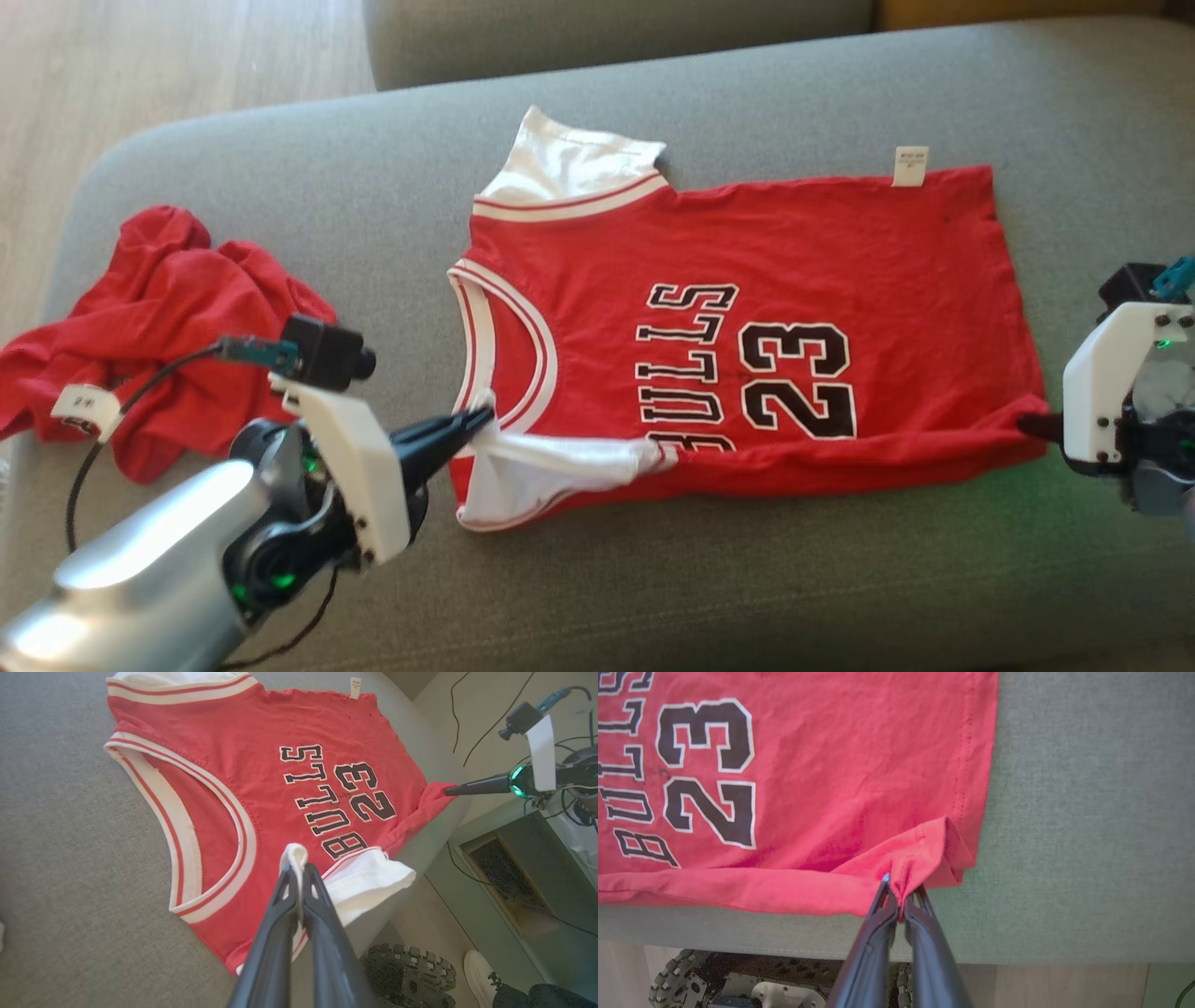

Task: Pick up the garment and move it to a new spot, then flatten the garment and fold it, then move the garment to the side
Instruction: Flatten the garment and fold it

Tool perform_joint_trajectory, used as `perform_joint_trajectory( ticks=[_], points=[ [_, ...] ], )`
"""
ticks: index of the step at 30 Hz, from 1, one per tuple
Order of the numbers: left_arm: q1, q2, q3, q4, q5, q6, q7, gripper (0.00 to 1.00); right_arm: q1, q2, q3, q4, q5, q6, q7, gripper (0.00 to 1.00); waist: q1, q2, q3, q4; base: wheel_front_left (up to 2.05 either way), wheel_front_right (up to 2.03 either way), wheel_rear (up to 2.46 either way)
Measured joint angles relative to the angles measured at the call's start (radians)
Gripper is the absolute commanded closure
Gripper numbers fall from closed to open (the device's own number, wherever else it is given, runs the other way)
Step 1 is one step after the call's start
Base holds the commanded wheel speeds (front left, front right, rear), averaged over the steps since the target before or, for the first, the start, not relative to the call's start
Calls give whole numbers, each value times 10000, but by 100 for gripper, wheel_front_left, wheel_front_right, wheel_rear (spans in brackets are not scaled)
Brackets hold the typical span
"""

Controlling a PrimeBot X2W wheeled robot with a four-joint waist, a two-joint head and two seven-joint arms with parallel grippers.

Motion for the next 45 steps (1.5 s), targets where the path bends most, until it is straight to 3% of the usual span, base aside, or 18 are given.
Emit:
perform_joint_trajectory(
  ticks=[6,12,35,36,37,38,39,40,45],
  points=[
    [-569,-742,159,1047,445,339,-314,100,-317,472,-445,219,-96,0,-545,100,0,0,486,10,0,0,0],
    [-1125,-1266,247,1896,750,339,-788,100,-849,639,-418,318,-330,0,-1195,100,0,0,923,-74,0,0,0],
    [-1995,-1827,174,3800,1478,313,-1135,100,-1565,623,-167,1336,-416,0,-2694,100,0,0,1551,-358,0,0,0],
    [-2056,-1848,174,3875,1522,313,-1137,100,-1621,627,-165,1413,-418,0,-2771,68,0,0,1581,-362,0,0,0],
    [-2101,-1877,176,3948,1530,313,-1147,100,-1668,629,-167,1482,-422,0,-2855,0,0,0,1611,-366,0,0,0],
    [-2134,-1918,186,4033,1530,334,-1149,100,-1711,629,-188,1599,-474,0,-2867,0,0,0,1639,-365,0,0,0],
    [-2159,-1971,188,4163,1530,355,-1179,9,-1755,639,-190,1745,-577,0,-2867,0,0,0,1663,-363,0,0,0],
    [-2176,-2042,196,4303,1530,464,-1198,0,-1781,650,-209,1829,-629,0,-2915,0,0,0,1681,-358,0,0,0],
    [-2257,-2383,533,4842,1526,872,-1732,0,-2134,874,-892,2320,-888,0,-4023,0,0,0,1733,-337,0,0,0]
  ],
)
